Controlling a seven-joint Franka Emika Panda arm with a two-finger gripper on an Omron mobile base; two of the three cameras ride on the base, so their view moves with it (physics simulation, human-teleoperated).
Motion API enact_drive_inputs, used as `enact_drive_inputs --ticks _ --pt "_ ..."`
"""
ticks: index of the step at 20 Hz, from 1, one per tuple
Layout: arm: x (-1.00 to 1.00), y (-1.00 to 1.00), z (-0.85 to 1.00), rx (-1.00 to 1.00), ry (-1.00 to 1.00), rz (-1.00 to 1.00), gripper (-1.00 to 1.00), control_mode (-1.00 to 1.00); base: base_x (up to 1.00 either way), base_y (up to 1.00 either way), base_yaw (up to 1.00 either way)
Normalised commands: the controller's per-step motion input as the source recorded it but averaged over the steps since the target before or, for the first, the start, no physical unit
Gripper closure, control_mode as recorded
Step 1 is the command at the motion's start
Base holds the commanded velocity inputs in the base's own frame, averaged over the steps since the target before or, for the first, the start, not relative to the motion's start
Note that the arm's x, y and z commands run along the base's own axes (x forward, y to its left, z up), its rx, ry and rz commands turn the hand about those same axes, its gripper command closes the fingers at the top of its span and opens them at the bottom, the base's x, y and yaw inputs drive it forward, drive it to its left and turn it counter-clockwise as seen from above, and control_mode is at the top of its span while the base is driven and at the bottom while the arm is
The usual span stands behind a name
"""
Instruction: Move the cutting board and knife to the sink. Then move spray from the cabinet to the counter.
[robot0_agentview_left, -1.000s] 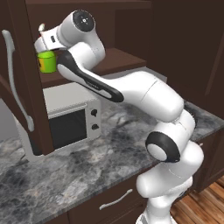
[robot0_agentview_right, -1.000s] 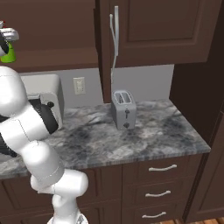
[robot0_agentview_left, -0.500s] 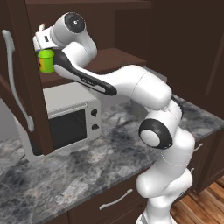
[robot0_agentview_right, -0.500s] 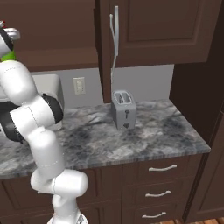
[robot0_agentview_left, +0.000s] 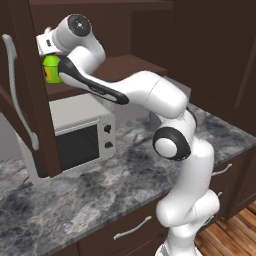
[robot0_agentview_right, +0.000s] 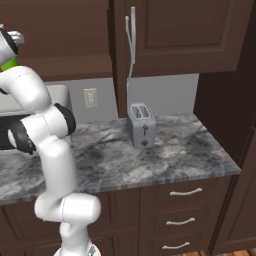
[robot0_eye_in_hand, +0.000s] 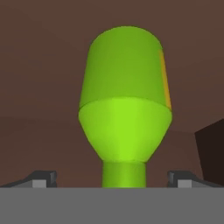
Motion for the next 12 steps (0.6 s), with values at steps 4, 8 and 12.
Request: enact_drive_inputs --ticks 4,8,12 --pt "0.15 0.04 0.0 0.0 0.0 0.0 -1.0 -1.0 0.0 0.0 0.0" --pt "0.14 0.06 0.0 0.0 0.0 0.0 -1.0 -1.0 0.0 0.0 0.0" --pt "0.09 0.02 0.0 0.0 0.0 0.0 -1.0 -1.0 0.0 0.0 0.0"
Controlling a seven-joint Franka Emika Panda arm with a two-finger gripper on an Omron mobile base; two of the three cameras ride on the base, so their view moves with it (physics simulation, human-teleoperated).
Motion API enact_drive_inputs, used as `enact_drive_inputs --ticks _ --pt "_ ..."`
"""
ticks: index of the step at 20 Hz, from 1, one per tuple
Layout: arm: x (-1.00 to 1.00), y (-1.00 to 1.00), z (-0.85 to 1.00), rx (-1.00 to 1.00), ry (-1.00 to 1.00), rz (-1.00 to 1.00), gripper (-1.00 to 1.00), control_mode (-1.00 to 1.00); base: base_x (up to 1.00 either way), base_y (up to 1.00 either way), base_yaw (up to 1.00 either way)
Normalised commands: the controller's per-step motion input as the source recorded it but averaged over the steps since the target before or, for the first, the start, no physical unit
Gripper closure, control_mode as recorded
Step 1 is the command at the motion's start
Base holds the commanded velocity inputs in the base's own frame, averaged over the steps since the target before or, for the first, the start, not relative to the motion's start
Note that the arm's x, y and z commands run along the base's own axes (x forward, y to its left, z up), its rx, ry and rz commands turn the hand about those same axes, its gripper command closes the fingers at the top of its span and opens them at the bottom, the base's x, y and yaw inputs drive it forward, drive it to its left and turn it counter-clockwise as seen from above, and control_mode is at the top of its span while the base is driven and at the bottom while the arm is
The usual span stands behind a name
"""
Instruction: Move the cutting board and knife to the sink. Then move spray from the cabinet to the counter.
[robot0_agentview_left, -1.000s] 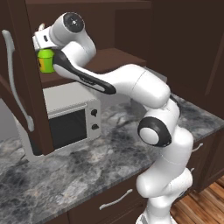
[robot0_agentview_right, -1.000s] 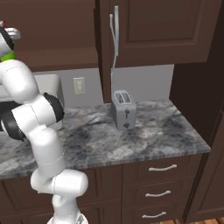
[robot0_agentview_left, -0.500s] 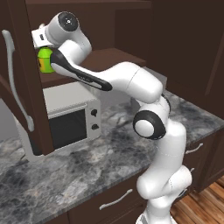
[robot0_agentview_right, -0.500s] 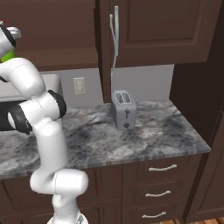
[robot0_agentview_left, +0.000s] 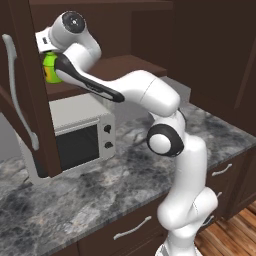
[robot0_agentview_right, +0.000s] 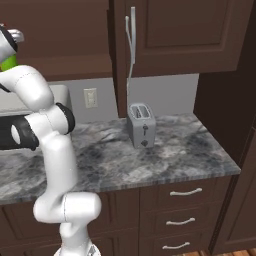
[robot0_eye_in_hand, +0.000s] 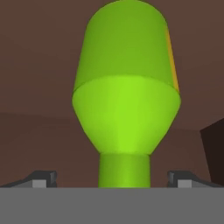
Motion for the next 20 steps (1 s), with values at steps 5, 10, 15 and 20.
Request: enact_drive_inputs --ticks 5,10,15,20 --pt "0.09 0.01 0.0 0.0 0.0 0.0 -1.0 -1.0 0.0 0.0 0.0" --pt "0.0 0.0 0.0 0.0 0.0 0.0 1.0 -1.0 0.0 0.0 0.0" --pt "0.0 0.0 0.0 0.0 0.0 0.0 1.0 -1.0 0.0 0.0 0.0" --pt "0.0 0.0 0.0 0.0 0.0 0.0 1.0 -1.0 0.0 0.0 0.0"
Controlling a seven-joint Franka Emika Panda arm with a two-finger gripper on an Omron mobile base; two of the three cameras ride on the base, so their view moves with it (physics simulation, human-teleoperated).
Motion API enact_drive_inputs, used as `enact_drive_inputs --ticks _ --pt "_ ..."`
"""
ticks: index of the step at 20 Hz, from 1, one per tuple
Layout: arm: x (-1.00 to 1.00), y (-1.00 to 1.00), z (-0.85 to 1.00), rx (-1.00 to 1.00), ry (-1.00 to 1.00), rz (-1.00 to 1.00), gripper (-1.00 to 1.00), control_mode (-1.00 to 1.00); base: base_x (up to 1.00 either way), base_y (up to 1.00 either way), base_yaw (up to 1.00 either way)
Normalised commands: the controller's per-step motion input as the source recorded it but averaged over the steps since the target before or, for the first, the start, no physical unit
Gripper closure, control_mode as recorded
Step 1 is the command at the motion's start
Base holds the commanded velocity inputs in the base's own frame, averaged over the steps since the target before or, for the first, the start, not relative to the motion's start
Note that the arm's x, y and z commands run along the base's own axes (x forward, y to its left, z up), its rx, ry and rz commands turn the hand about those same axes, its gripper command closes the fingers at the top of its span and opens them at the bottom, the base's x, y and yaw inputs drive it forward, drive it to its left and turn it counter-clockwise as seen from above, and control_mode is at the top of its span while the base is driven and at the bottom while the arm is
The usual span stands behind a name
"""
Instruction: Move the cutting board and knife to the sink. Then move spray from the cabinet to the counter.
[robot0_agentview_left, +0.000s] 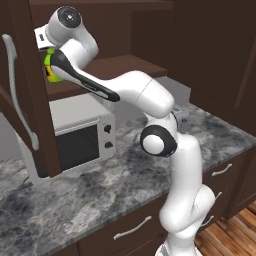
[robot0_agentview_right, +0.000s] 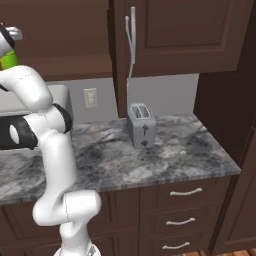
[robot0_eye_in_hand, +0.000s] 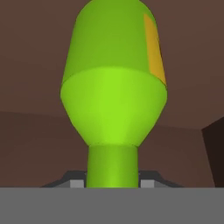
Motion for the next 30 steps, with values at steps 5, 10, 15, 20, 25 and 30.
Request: enact_drive_inputs --ticks 5,10,15,20,25,30 --pt "-0.22 0.0 0.05 0.0 -0.16 0.0 1.0 -1.0 0.0 0.0 0.0" --pt "0.0 0.0 0.0 0.0 -0.02 0.0 1.0 -1.0 0.0 0.0 0.0" --pt "-0.4 -0.01 0.0 0.0 -0.05 0.0 1.0 -1.0 0.0 0.0 0.0" --pt "-0.92 -0.23 -0.08 0.0 -0.09 0.0 1.0 -1.0 0.0 0.0 0.0" --pt "-1.0 -0.65 -0.64 -0.01 -0.18 0.0 1.0 -1.0 0.0 0.0 0.0" --pt "-1.0 -0.97 -0.88 -0.01 -0.19 0.0 1.0 -1.0 0.0 0.0 0.0"
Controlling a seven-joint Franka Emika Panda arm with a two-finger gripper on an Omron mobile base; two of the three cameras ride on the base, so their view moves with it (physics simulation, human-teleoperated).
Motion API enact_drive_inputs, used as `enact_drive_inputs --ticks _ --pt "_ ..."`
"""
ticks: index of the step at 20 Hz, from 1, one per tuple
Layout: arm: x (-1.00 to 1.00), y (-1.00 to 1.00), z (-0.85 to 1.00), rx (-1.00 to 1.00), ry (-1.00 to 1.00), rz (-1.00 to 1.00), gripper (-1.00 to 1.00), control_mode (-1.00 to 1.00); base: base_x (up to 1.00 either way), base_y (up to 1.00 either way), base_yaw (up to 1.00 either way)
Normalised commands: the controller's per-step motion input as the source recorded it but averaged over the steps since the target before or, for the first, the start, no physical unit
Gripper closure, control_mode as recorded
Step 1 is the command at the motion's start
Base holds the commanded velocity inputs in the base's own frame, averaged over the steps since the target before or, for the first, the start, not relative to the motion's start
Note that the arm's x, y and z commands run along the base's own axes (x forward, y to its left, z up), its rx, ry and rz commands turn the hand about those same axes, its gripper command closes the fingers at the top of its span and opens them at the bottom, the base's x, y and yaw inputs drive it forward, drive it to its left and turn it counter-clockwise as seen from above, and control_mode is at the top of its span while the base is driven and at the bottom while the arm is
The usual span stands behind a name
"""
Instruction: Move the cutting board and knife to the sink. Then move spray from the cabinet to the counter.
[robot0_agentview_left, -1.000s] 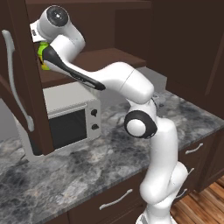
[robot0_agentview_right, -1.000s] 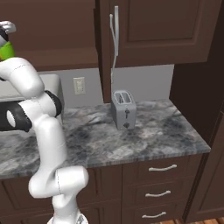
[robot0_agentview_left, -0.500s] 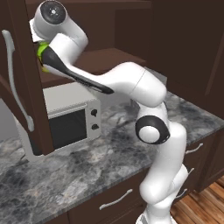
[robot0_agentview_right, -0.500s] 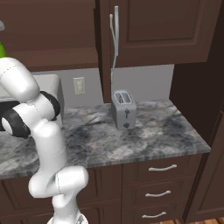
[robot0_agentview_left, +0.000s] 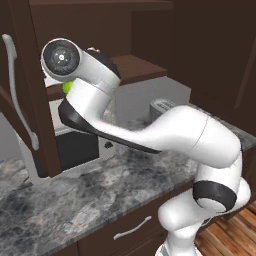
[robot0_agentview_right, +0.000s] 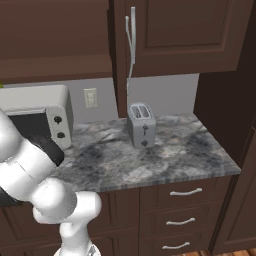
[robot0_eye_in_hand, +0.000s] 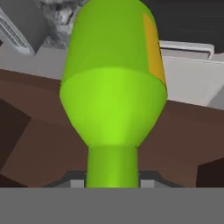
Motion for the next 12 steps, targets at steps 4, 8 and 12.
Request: enact_drive_inputs --ticks 4,8,12 --pt "-0.71 -1.0 -0.37 0.03 -0.16 0.0 1.0 -1.0 0.0 0.0 0.0" --pt "-0.17 -0.83 0.0 0.07 -0.07 0.0 1.0 -1.0 0.0 0.0 0.0" --pt "0.0 -0.66 0.0 0.11 -0.01 0.04 1.0 -1.0 0.0 0.0 0.0"
